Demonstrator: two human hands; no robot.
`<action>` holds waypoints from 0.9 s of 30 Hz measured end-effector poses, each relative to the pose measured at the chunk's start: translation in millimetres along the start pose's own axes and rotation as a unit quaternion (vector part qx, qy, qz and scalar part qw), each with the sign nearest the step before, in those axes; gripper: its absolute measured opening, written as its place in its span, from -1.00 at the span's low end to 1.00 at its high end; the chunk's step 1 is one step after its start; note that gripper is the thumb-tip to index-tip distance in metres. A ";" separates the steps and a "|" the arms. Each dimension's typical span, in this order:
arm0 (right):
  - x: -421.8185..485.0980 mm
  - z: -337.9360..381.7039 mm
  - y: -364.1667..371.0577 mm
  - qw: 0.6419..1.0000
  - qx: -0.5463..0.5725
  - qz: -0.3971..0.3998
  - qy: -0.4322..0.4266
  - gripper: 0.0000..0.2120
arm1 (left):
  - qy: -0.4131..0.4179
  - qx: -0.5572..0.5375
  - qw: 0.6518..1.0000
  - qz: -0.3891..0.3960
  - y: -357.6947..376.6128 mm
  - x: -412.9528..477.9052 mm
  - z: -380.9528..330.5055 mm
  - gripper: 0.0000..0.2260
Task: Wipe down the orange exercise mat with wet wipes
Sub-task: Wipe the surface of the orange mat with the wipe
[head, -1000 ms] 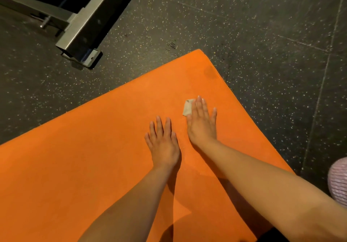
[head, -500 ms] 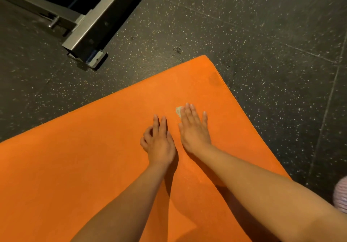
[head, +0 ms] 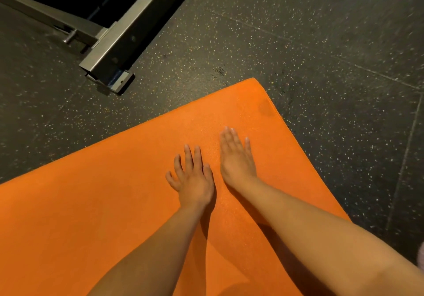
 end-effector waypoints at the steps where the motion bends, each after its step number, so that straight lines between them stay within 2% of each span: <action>1: -8.2 14.6 7.7 0.999 -0.010 0.014 -0.042 -0.39 | 0.001 -0.001 1.000 -0.002 -0.2 -0.5 -0.6 -0.49; 3: -17.1 29.5 16.6 0.992 -0.043 0.025 -0.113 -0.44 | 0.002 -0.005 1.000 -0.006 -1.3 -0.8 -1.4 -0.50; 5: -4.5 21.6 13.2 0.990 -0.063 0.012 -0.129 -0.47 | 0.002 -0.008 1.000 -0.011 -4.6 1.4 -1.0 -0.50; 7: 18.5 -1.7 0.9 0.995 -0.065 -0.014 -0.075 -0.46 | 0.009 -0.003 1.000 -0.013 -9.9 4.5 0.9 -0.50; 10: 42.7 -31.8 -16.5 0.997 -0.036 -0.042 0.050 -0.43 | 0.029 0.009 0.999 -0.015 -16.5 13.7 3.3 -0.51; 12: 40.4 -22.3 -18.6 0.996 -0.016 -0.042 0.082 -0.44 | 0.034 0.014 0.999 -0.018 -19.8 28.1 0.6 -0.52; 14: 32.4 7.5 -11.0 0.999 -0.002 -0.022 0.043 -0.43 | 0.011 -0.004 1.000 -0.027 -25.2 48.1 0.7 -0.51; 17: 23.1 43.5 3.0 0.995 -0.036 -0.006 -0.095 -0.42 | -0.009 -0.024 0.999 -0.021 -26.4 70.4 6.4 -0.49; 18: 29.7 39.4 0.7 0.993 -0.050 -0.013 -0.107 -0.43 | -0.009 -0.023 1.000 -0.018 -25.2 72.9 7.7 -0.49; 20: 53.5 10.6 -11.8 0.996 -0.060 -0.035 -0.048 -0.41 | -0.004 -0.014 1.000 -0.015 -22.1 72.4 6.4 -0.48; 22: 74.3 -21.8 -27.8 0.996 -0.036 -0.044 0.066 -0.43 | -0.005 -0.011 1.000 -0.014 -20.5 71.9 5.4 -0.49; 24: 79.0 -22.6 -32.2 0.993 -0.008 -0.035 0.115 -0.45 | -0.008 -0.014 1.000 -0.011 -21.1 73.2 5.0 -0.49; 25: 76.8 -9.8 -29.8 0.994 -0.001 -0.027 0.101 -0.45 | -0.007 -0.015 1.000 -0.008 -21.0 73.7 4.3 -0.49; 27: 64.5 28.9 -15.7 1.000 -0.004 0.006 0.009 -0.42 | -0.006 -0.020 1.000 0.006 -19.1 72.6 3.5 -0.49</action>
Point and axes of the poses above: each hand's wrist, its own x-axis towards the middle knuckle, its own y-axis out of the palm, z = x × y, the point moved 10 cm from there along x, towards the middle knuckle, and after that the axes turned 14 degrees about y, right-handed, at the moved point
